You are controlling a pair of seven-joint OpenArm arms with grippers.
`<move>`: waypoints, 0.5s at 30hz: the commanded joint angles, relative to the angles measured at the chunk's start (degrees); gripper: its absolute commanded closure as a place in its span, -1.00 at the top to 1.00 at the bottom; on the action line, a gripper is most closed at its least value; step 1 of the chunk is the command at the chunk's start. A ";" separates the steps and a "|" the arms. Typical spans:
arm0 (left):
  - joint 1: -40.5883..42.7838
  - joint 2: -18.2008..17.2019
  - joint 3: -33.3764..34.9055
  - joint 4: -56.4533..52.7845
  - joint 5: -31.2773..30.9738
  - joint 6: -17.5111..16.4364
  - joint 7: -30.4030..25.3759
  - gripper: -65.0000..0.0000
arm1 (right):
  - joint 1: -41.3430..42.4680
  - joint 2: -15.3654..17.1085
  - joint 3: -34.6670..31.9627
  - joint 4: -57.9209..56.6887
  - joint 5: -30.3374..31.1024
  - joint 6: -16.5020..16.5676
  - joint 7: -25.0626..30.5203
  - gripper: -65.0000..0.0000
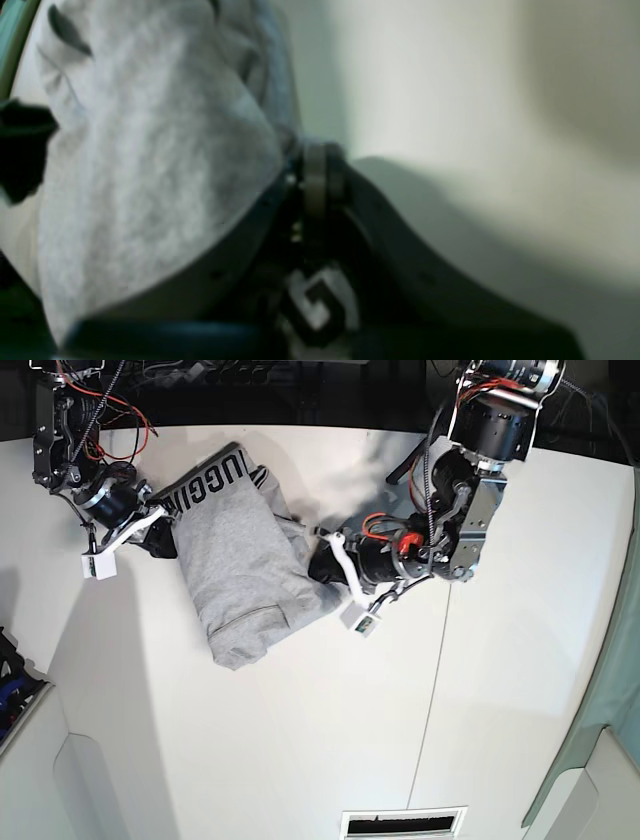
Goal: Layout the t-shirt on the table in an organized manner, then fold the t-shirt properly
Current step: 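Grasp the folded bundle with both grippers and fold it over again, then press the folded bundle flat with the left gripper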
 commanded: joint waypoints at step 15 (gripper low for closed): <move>-1.25 0.59 -8.33 9.01 -6.86 -3.06 10.01 -0.92 | -1.11 -6.62 0.83 2.60 7.30 0.96 -5.97 -1.00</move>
